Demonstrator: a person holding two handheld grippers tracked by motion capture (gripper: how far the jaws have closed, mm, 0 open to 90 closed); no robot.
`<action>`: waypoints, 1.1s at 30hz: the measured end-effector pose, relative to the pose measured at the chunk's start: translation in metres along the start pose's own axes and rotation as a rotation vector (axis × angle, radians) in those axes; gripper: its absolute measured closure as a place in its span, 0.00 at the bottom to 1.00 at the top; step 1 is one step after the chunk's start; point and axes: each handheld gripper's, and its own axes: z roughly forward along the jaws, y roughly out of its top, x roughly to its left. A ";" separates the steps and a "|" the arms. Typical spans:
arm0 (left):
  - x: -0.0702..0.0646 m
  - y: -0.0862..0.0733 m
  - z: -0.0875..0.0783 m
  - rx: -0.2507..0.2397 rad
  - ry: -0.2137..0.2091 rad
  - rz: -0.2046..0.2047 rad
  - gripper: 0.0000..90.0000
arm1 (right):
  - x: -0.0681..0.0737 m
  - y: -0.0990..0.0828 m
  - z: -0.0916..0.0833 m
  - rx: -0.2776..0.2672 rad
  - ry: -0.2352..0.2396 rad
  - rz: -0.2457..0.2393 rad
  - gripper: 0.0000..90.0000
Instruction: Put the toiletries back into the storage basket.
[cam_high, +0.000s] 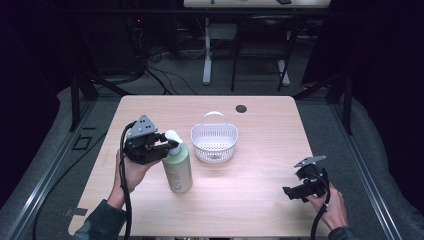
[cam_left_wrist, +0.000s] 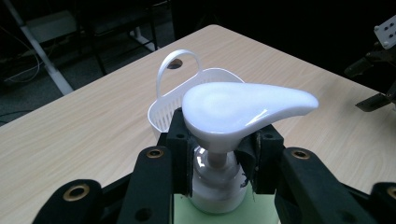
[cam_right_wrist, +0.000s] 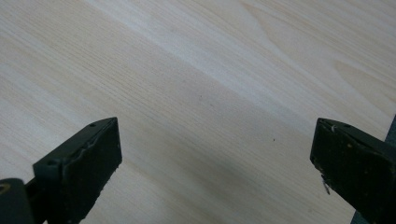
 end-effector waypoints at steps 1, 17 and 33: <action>-0.001 0.001 -0.001 0.003 0.001 0.001 0.75 | 0.001 0.000 0.000 0.000 0.003 0.002 0.02; -0.002 0.012 -0.003 0.007 0.007 0.019 0.75 | 0.001 0.000 0.000 -0.003 0.001 -0.003 0.02; -0.002 0.025 -0.002 -0.003 0.010 0.034 0.75 | 0.001 0.000 -0.002 -0.005 0.000 -0.005 0.02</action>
